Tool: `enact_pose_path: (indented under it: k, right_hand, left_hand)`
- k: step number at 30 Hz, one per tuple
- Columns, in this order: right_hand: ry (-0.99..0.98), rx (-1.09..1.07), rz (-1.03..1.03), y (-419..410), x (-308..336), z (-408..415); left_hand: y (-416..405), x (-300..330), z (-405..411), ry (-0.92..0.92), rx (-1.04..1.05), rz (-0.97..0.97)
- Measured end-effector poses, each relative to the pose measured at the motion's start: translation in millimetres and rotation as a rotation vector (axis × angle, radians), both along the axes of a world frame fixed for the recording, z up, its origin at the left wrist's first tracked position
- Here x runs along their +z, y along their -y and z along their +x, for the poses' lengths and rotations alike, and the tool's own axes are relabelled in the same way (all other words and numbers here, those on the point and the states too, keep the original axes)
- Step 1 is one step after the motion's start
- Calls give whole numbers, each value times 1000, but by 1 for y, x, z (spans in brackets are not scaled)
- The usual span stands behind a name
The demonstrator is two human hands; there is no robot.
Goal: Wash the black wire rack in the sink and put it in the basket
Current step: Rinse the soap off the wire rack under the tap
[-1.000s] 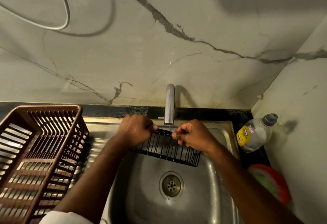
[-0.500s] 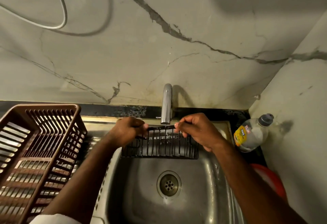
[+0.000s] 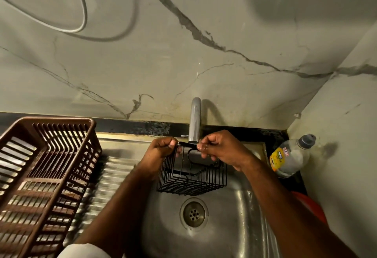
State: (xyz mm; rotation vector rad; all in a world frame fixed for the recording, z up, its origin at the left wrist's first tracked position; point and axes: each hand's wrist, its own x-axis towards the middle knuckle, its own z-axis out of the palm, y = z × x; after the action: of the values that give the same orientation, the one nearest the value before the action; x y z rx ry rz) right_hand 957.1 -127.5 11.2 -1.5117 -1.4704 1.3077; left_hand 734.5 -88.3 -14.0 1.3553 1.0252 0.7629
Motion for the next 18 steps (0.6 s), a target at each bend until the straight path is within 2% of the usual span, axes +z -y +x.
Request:
enact_pose_path:
  k: [5, 8, 11, 14, 16, 18]
  right_hand:
    - [31, 4, 17, -5, 5, -7]
    - [54, 0, -1, -6, 7, -5]
    - [31, -17, -25, -7, 8, 1]
    - [38, -37, -1, -4, 7, 16]
    - [-66, -48, 9, 2, 5, 25]
    - [-214, -58, -5, 8, 1, 29]
  left_hand:
    - [-8, 11, 2, 1, -107, 67]
    - [-14, 8, 8, -42, -92, 83]
    - [-18, 3, 4, -5, -70, 16]
    - [-22, -6, -10, 116, -46, -89]
    - [-21, -12, -20, 239, 20, -165]
    - [-19, -16, -25, 264, 26, -181]
